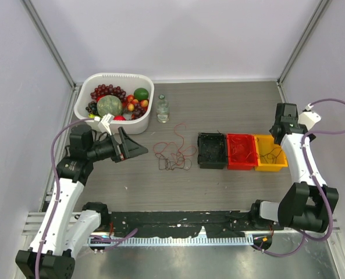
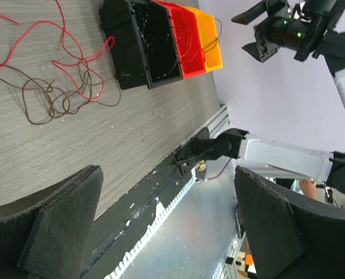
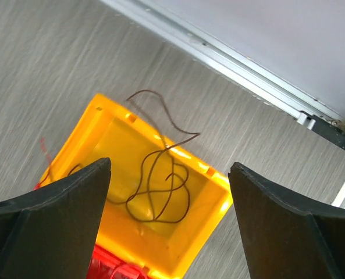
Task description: Untangle the cables
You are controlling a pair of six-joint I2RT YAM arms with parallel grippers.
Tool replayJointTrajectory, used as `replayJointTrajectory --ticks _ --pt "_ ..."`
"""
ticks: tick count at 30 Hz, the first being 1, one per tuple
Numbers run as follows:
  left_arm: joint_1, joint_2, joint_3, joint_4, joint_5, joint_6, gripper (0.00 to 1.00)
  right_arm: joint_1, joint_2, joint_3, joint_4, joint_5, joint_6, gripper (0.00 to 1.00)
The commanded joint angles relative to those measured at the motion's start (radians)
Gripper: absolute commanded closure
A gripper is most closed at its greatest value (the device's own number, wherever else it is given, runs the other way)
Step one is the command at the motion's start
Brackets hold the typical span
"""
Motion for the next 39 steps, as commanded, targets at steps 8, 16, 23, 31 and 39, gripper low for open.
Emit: replayJointTrajectory --ticks 8,16,23,31,39 --pt "-0.043 0.085 0.050 0.035 0.014 -0.043 0.01 -0.323 0.060 -0.064 0.176 -0.193 0.113 0.20" --pt "-0.057 0.076 0.024 0.047 -0.027 -0.112 0.04 -0.351 0.163 -0.101 0.257 -0.338 0.213 0.21" --pt "-0.095 0.073 0.002 0.079 -0.073 -0.159 0.06 -0.357 0.206 -0.156 0.336 -0.398 0.282 0.40" --pt "-0.107 0.077 0.008 0.076 -0.083 -0.159 0.07 -0.362 0.172 -0.184 0.353 -0.387 0.301 0.81" --pt "-0.115 0.073 0.004 0.073 -0.084 -0.151 0.07 -0.362 -0.030 -0.169 0.319 -0.308 0.232 0.99"
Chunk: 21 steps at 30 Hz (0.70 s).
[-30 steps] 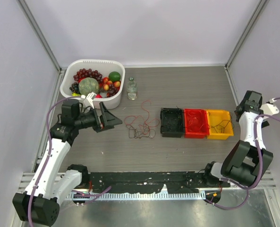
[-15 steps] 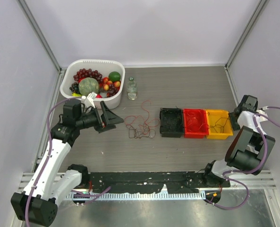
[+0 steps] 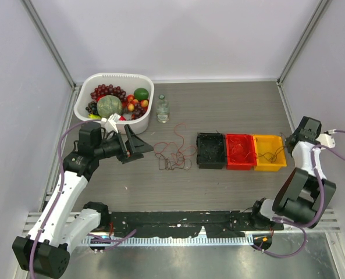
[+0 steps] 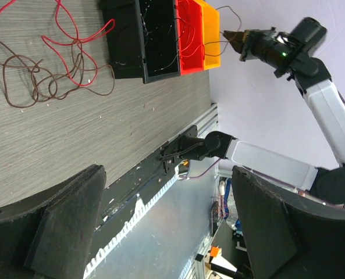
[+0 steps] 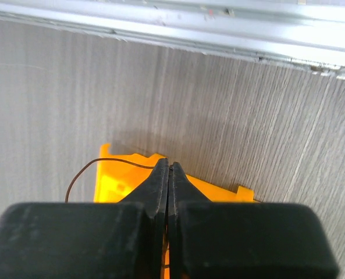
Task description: Untangle the cables
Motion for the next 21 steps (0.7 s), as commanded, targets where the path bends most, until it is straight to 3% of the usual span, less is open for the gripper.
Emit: replayJointTrajectory --ticks 1,10,15,19,21 --pt "-0.006 -0.014 0.002 0.040 -0.001 0.000 0.08 -0.004 -0.174 0.007 0.006 0.073 -0.044 0.99" --pt "-0.008 -0.042 0.005 0.029 0.017 0.009 0.08 0.027 -0.341 0.037 -0.149 -0.028 -0.075 0.99" --pt "-0.009 -0.055 -0.007 0.023 0.025 0.008 0.09 0.124 -0.404 -0.018 -0.198 -0.036 -0.060 0.99" --pt "-0.009 -0.078 -0.014 0.023 0.023 0.002 0.09 0.163 -0.355 -0.056 -0.203 0.001 -0.041 0.99" --pt "-0.009 -0.092 -0.018 0.020 0.023 -0.001 0.09 0.163 -0.314 -0.066 -0.183 0.091 -0.044 0.99"
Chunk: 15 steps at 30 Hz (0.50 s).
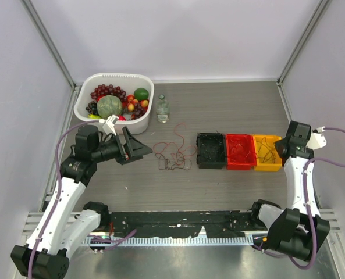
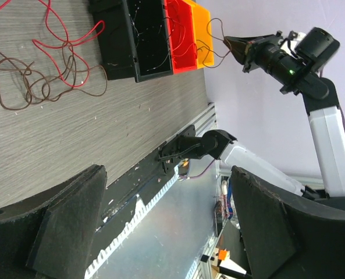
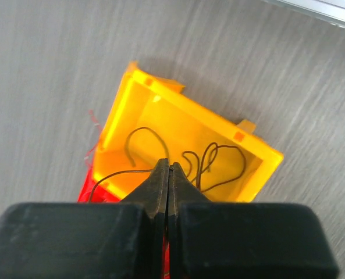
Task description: Untangle the cables
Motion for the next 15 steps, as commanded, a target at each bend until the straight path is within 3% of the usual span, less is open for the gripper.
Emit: replayJointTrajectory --ticks 1,7,11,15 --pt "-0.004 -0.040 -0.012 0.017 0.018 -0.004 0.09 0.003 0.073 -0.022 0.007 0.129 0.007 0.99" --pt "-0.004 -0.058 -0.035 -0.004 0.000 0.020 0.09 0.003 0.213 -0.029 0.050 0.163 -0.025 0.99" --pt "-0.004 -0.040 -0.055 -0.012 -0.020 0.046 0.09 0.023 0.160 -0.027 0.078 0.173 -0.091 0.99" --pt "-0.004 0.027 -0.060 -0.012 -0.043 0.072 0.08 0.055 0.061 -0.022 0.113 0.134 -0.166 0.81"
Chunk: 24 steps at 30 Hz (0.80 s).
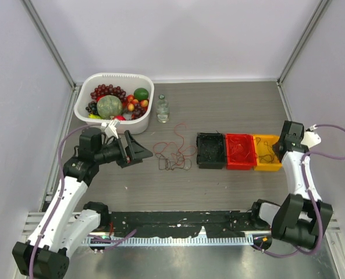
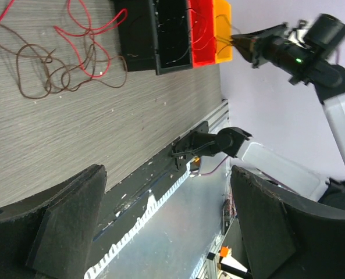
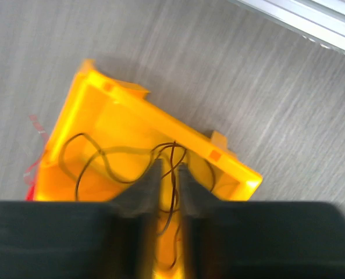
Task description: Untangle the cables
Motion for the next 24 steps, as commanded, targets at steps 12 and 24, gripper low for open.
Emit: replayJointTrajectory --ticks 12,24 --pt "-0.042 0.251 0.002 0.038 -0.146 0.085 0.16 0.059 -0.162 0.181 -0.040 0.002 -0.174 0.47" --pt "-0.209 0.519 0.047 0.144 -0.386 0.125 0.39 0.864 0.047 0.274 0.291 -0.408 -0.318 0.45"
